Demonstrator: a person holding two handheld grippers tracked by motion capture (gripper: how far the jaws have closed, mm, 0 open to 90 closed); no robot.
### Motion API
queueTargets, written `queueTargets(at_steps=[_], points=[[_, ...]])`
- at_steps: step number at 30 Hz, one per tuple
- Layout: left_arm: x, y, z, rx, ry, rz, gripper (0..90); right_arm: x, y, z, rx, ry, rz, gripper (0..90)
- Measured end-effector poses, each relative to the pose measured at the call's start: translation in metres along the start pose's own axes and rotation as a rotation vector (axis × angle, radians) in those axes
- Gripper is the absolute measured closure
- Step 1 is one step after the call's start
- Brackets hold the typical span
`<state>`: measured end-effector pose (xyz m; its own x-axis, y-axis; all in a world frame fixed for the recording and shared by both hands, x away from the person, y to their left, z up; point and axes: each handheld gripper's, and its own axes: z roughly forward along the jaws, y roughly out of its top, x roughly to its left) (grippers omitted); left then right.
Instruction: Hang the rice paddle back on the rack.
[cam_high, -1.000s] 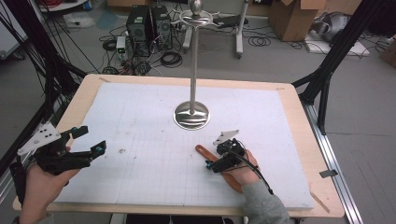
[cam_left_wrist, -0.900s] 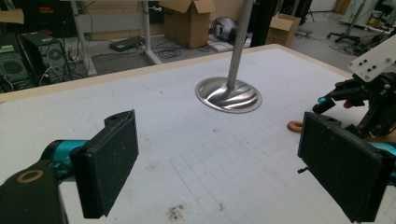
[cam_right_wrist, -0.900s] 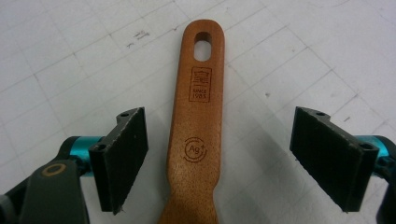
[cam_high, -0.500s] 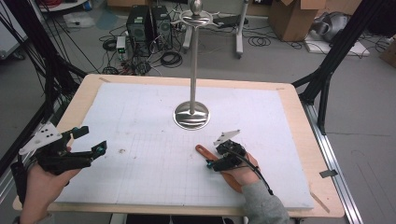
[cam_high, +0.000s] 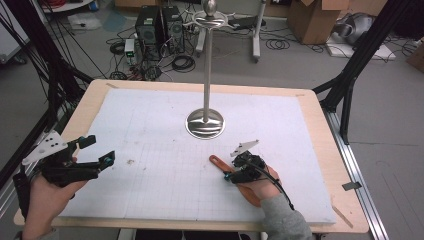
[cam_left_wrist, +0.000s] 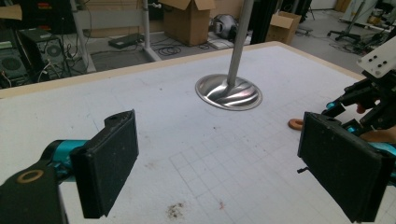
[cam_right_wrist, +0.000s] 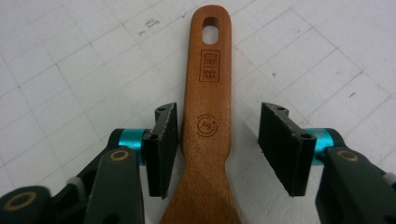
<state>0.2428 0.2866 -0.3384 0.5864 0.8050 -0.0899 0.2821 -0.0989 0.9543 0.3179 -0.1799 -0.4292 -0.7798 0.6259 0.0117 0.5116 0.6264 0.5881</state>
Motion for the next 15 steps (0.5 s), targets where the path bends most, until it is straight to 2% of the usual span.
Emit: queueTargets(at_steps=[8,9,15], points=[[-0.0009,-0.0007,0.0014,0.007,-0.001,0.001,12.8,0.0027,0.0031,-0.0015,0.034,0.001,-0.002,57.6],[-0.0013,-0.0008,0.0018,0.008,-0.001,0.001,12.8,0.0033,0.0041,-0.0022,0.041,0.011,-0.012,64.0],[-0.0018,-0.0011,0.0028,0.010,-0.001,0.002,12.8,0.0033,0.0049,-0.0026,0.046,0.013,-0.015,64.6]])
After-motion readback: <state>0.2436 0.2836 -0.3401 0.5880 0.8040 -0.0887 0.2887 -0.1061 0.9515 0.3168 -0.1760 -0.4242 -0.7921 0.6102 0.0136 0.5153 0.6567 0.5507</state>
